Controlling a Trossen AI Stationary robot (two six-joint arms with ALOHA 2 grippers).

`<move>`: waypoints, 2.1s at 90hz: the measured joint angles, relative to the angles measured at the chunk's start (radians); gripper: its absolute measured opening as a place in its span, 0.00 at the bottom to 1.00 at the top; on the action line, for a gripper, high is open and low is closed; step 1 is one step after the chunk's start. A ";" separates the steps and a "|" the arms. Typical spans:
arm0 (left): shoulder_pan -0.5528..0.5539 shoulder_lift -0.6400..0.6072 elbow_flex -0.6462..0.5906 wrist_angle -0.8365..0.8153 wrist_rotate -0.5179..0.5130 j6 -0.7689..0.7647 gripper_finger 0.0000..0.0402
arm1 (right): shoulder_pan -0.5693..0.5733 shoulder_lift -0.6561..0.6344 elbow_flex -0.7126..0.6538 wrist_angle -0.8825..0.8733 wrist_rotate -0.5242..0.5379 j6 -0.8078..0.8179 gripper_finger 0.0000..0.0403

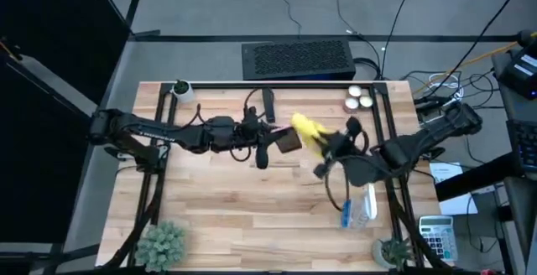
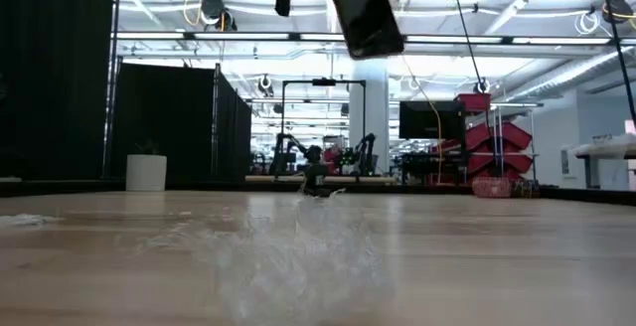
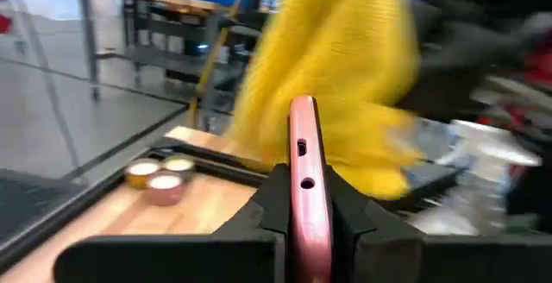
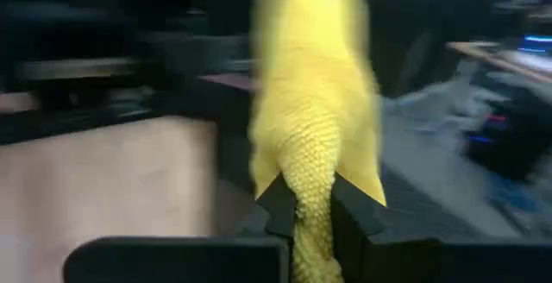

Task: Apply microfiber cloth
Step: Wipe the cellphone with a yellow microfiber cloth, then spray the cellphone using a spray bottle

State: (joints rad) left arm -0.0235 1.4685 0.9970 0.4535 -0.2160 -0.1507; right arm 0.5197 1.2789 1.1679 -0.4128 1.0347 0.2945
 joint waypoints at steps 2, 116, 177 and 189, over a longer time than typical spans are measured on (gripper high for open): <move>0.003 0.000 0.000 0.001 0.000 0.000 0.03 | 0.010 0.011 0.000 0.019 -0.022 -0.013 0.04; -0.036 -0.005 0.000 -0.012 0.073 0.214 0.03 | -0.142 -0.043 -0.529 -0.060 -0.597 0.747 0.35; -0.104 0.091 0.000 0.015 -0.069 1.106 0.03 | -0.408 -0.235 -0.460 0.414 -0.884 0.635 0.62; -0.150 0.114 0.000 0.123 -0.144 1.351 0.03 | -0.423 -0.211 -0.460 0.462 -0.906 0.667 0.62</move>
State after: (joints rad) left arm -0.1739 1.5829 0.9974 0.5768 -0.3603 1.2000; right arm 0.0971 1.0676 0.7078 0.0494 0.1284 0.9611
